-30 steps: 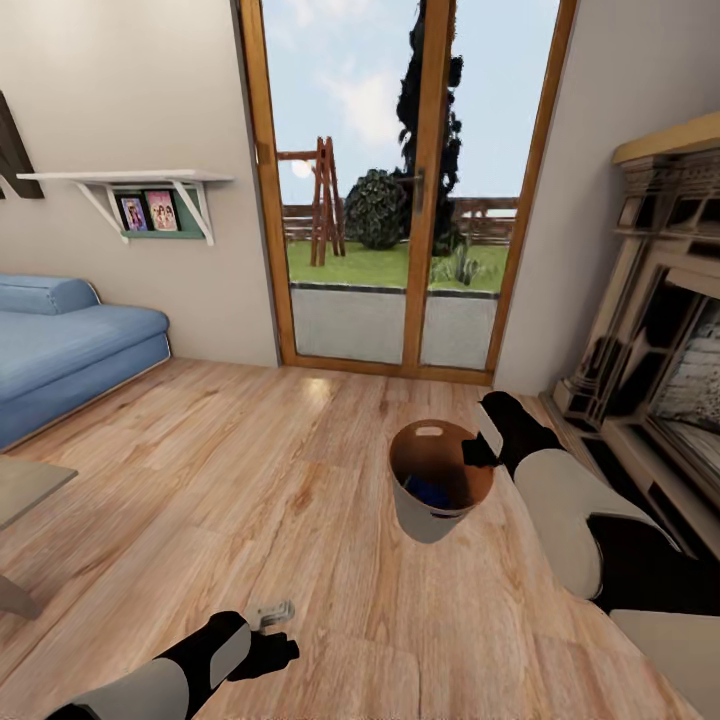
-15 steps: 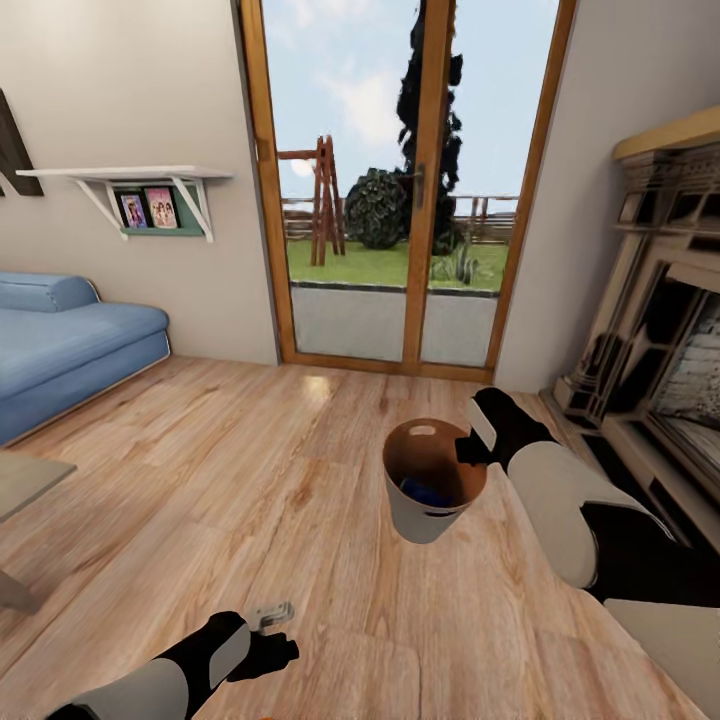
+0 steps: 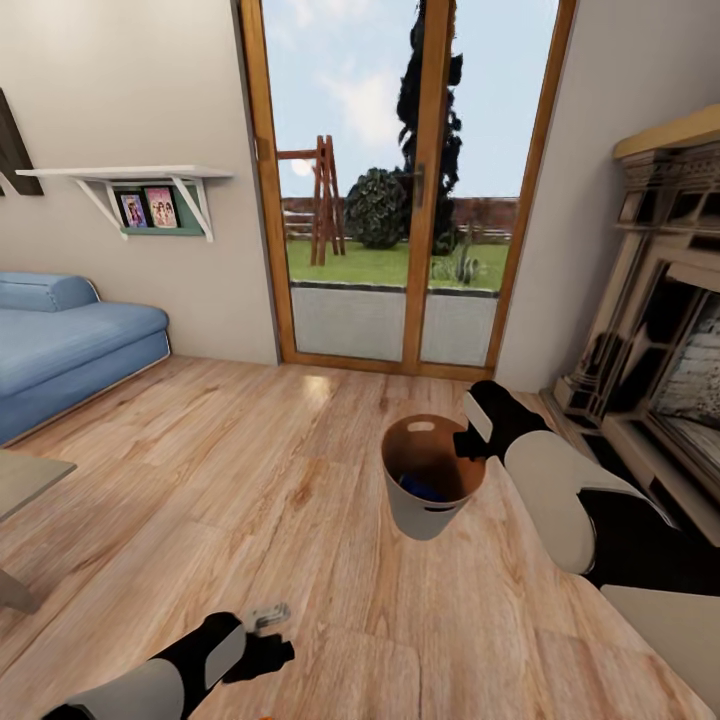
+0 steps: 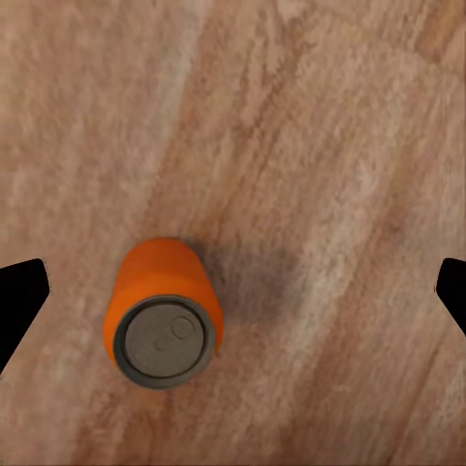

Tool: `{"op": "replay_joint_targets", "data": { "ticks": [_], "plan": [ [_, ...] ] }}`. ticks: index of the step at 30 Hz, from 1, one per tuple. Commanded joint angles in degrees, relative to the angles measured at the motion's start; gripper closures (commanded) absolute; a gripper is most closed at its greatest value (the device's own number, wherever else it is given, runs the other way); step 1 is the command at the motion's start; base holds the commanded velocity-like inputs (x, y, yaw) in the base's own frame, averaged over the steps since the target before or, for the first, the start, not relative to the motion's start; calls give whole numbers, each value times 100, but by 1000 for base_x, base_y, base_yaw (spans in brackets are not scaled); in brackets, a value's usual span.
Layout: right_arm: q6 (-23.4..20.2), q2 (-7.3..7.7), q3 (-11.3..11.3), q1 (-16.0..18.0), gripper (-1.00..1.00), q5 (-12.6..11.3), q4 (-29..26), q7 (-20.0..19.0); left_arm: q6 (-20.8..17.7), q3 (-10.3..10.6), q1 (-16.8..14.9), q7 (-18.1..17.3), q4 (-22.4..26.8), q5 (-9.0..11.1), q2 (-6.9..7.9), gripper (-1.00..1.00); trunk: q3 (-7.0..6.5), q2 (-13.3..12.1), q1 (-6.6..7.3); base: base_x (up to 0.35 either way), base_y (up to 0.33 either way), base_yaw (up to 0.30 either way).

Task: Put the three can of soda from the living room inside the tash can in the kitchen.

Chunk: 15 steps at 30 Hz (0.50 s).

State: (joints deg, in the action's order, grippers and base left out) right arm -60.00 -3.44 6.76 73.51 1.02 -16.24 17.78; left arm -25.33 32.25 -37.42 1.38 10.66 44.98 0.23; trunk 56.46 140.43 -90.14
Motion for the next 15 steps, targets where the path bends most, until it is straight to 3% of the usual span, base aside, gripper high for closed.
{"op": "replay_joint_targets", "data": {
  "ticks": [1,7,15],
  "plan": [
    [0,-5,26,5,100,-94,-1,-30,1,0,1,-8,-13,1,9,-100,-1,1,1,0,0,0],
    [0,-21,28,13,100,-94,7,-29,9,0,91,-258,-124,7,144,-100,-1,1,1,0,0,0],
    [0,-23,28,14,100,-94,9,-29,160,0,228,-346,-150,6,179,-100,53,121,-65,0,0,0]
  ]
}}
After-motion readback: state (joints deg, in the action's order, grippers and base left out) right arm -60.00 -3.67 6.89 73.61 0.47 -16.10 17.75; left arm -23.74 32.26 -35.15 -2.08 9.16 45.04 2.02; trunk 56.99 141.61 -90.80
